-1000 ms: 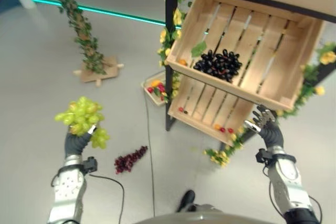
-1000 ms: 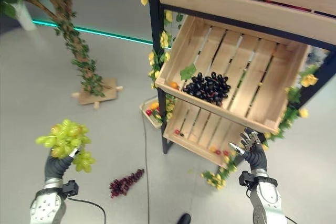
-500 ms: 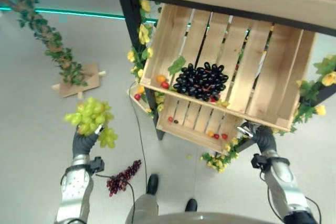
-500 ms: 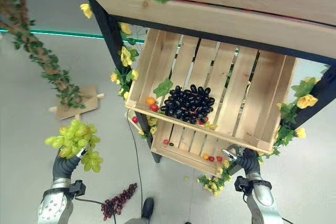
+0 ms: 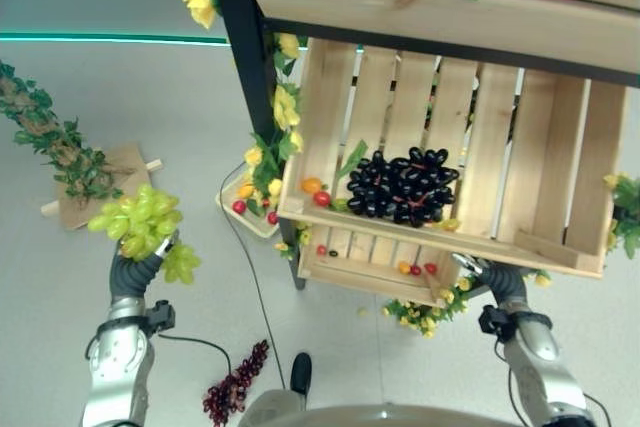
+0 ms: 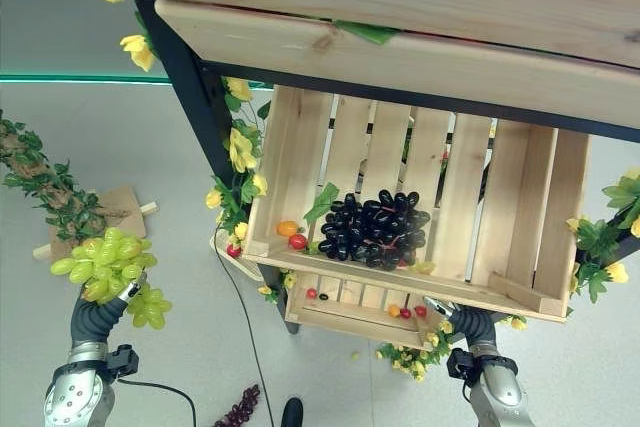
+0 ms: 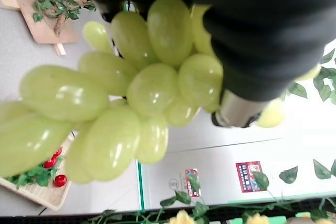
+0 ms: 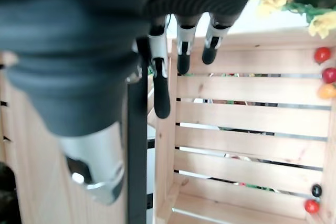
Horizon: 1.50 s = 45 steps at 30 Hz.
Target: Pick up the fruits from the basket on one side to the basket on the other side
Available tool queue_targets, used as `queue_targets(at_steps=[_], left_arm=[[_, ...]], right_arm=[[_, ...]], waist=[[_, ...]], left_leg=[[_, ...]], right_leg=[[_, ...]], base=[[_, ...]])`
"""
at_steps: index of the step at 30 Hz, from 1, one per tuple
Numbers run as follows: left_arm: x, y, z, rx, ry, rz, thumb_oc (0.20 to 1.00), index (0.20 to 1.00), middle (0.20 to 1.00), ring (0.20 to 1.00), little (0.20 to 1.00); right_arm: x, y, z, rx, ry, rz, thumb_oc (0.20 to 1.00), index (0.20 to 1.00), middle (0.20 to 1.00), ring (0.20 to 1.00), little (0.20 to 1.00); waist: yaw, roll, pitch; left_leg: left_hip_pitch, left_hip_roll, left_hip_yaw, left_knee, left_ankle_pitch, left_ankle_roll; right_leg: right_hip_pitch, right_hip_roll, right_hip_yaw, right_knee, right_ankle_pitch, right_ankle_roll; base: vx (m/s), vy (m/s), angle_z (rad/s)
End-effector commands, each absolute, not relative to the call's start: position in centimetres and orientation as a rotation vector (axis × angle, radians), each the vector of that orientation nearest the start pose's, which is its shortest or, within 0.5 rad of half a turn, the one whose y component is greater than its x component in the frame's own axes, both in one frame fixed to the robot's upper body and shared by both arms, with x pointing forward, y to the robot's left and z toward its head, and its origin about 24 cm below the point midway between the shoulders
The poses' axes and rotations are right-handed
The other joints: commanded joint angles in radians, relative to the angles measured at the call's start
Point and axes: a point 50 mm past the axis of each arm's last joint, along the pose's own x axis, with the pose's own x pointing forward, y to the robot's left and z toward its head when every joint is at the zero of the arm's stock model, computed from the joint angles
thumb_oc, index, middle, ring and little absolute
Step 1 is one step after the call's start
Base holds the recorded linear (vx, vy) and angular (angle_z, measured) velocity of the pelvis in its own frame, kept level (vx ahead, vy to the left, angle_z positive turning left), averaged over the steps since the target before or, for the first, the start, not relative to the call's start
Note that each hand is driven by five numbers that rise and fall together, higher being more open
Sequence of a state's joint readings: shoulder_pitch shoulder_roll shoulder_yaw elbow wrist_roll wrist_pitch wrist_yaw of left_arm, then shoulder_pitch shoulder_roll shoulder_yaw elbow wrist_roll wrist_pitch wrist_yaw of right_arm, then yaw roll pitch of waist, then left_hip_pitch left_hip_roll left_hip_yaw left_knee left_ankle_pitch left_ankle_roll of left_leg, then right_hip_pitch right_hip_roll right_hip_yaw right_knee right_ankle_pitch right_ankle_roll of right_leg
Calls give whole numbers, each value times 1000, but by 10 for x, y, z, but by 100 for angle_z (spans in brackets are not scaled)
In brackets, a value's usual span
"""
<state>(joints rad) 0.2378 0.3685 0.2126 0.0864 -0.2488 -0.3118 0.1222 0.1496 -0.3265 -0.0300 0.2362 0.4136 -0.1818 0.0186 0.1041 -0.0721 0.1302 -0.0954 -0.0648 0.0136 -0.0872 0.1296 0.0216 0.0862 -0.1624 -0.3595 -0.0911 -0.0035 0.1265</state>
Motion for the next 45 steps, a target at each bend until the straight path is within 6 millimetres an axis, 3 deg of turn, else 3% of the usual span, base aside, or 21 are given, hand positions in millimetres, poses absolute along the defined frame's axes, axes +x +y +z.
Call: queue_targets(at_steps=[1,8,15,19,20,21,23,28,29,30,31,32,33,39,45], left_arm=[[200,283,83,241,-300,315,200,200,200,200,200],[202,274,91,232,-339,265,200,200,200,200,200],[192,280,78,245,-264,267,200,200,200,200,200],[183,286,70,269,-219,297,200,200,200,200,200],[180,289,69,275,-211,309,200,200,200,200,200],[180,289,69,275,-211,309,200,200,200,200,200],[176,293,69,303,-202,327,200,200,200,200,200],[175,296,68,305,-198,344,200,200,200,200,200],[178,295,71,307,-210,339,200,200,200,200,200],[178,295,71,308,-211,340,200,200,200,200,200],[181,295,74,314,-226,338,200,200,200,200,200],[182,295,74,314,-227,339,200,200,200,200,200],[185,294,77,309,-240,342,200,200,200,200,200],[185,294,76,289,-253,378,200,200,200,200,200],[185,286,66,267,-215,347,200,200,200,200,200]], right_arm=[[255,-242,52,48,-135,-99,1000,1000,1000,1000,1000],[254,-242,48,48,-120,-109,1000,1000,1000,1000,1000],[247,-253,41,-6,-81,-147,1000,1000,1000,1000,1000],[227,-262,24,14,-15,-186,1000,1000,1000,1000,1000],[211,-266,11,-17,55,-190,1000,1000,1000,1000,1000],[211,-266,10,-17,56,-190,1000,1000,1000,1000,1000],[192,-274,-5,-21,131,-224,1000,1000,1000,1000,1000],[185,-274,-20,-29,199,-229,1000,1000,1000,1000,1000],[181,-272,-33,-40,268,-220,1000,1000,1000,1000,1000],[182,-272,-33,-40,267,-220,1000,1000,1000,1000,1000],[181,-272,-42,-68,317,-220,1000,1000,1000,1000,1000],[181,-271,-42,-68,315,-221,1000,1000,1000,1000,1000],[183,-270,-46,-74,336,-219,1000,1000,1000,1000,1000],[195,-265,-37,-58,282,-200,1000,1000,1000,1000,1000],[198,-277,-18,-56,188,-292,1000,1000,1000,1000,1000]], waist=[[34,-7,-61],[31,-10,-63],[29,-13,-54],[10,-15,-46],[-6,-18,-39],[-5,-18,-40],[-30,-24,-27],[-42,-35,-11],[-44,-39,-4],[-44,-39,-3],[-25,-40,9],[-26,-40,12],[-18,-34,22],[-19,-18,18],[-24,-7,-19]], left_leg=[[50,48,-9,64,-109,-64],[56,45,-14,69,-113,-61],[51,37,-18,88,-124,-53],[51,31,-4,92,-132,-46],[52,30,6,90,-133,-44],[52,30,7,89,-133,-44],[52,29,26,87,-138,-39],[60,26,61,91,-151,-32],[68,28,83,87,-156,-32],[68,28,84,86,-156,-32],[81,27,112,85,-160,-32],[82,25,112,84,-160,-31],[89,24,119,83,-156,-29],[127,18,133,80,-170,-19],[144,23,124,79,-177,-28]], right_leg=[[-45,-11,35,4,79,46],[-41,-11,20,4,78,46],[-48,-15,24,4,93,51],[-61,-15,36,4,108,55],[-75,-13,42,4,117,56],[-76,-12,43,4,117,56],[-96,-9,54,4,133,63],[-126,-6,66,9,164,71],[-144,-11,41,17,179,79],[-144,-11,41,17,179,80],[-166,-52,-62,53,218,99],[-167,-53,-63,56,218,101],[-178,-74,-123,86,225,109],[-169,-58,-140,87,198,80],[-104,-48,-187,52,168,60]], base=[[0,0,0],[0,0,0],[-25,9,1],[-71,48,-3],[-59,24,-10],[-95,35,-16],[-95,51,-16],[-64,58,-34],[-34,35,-44],[-86,77,-38],[-55,50,-42],[-85,76,-86],[-21,58,-80],[40,10,-12],[86,-44,16]])
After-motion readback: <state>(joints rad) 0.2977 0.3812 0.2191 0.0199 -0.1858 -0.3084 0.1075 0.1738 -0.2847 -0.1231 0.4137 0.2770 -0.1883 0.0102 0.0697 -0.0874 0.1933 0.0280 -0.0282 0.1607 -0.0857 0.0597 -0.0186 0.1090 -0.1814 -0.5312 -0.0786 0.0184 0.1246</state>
